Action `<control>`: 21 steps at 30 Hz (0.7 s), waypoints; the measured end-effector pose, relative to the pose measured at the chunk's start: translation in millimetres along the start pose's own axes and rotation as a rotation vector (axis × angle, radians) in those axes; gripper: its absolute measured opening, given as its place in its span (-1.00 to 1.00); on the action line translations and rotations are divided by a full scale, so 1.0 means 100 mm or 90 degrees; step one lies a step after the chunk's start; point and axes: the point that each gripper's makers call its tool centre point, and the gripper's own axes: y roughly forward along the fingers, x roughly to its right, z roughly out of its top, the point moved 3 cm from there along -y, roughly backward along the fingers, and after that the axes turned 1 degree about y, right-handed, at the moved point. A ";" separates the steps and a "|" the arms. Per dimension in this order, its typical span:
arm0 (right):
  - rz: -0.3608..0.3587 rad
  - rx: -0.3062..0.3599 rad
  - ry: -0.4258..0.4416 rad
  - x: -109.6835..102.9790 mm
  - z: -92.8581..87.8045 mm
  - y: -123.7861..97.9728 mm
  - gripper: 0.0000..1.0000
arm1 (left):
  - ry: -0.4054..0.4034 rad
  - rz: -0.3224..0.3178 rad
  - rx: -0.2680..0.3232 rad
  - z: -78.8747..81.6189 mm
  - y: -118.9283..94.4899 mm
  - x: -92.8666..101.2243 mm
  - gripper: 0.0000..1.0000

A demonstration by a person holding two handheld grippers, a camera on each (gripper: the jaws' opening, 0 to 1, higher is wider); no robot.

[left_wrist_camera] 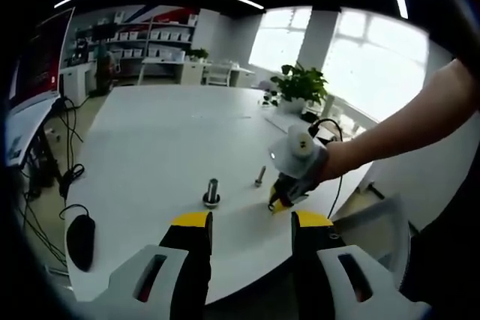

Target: Place the washer onto the threaded stud by aligning its center hole with the stud, sliding it down to the base, and recovering from edge contact or off-axis alignment until the washer reaches the visible bottom stop.

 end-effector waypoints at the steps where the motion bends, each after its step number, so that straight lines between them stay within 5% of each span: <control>1: -0.002 0.000 0.002 0.00 0.00 0.00 -0.71 | 0.001 -0.001 0.000 0.00 0.00 0.00 -0.19; 14: -0.008 -0.050 0.010 -0.01 0.03 0.01 -0.72 | 0.003 0.002 -0.003 -0.01 -0.01 -0.05 -0.19; 21: -0.012 -0.026 0.014 -0.01 0.00 -0.01 -0.72 | 0.001 0.010 -0.007 -0.04 -0.07 -0.12 -0.19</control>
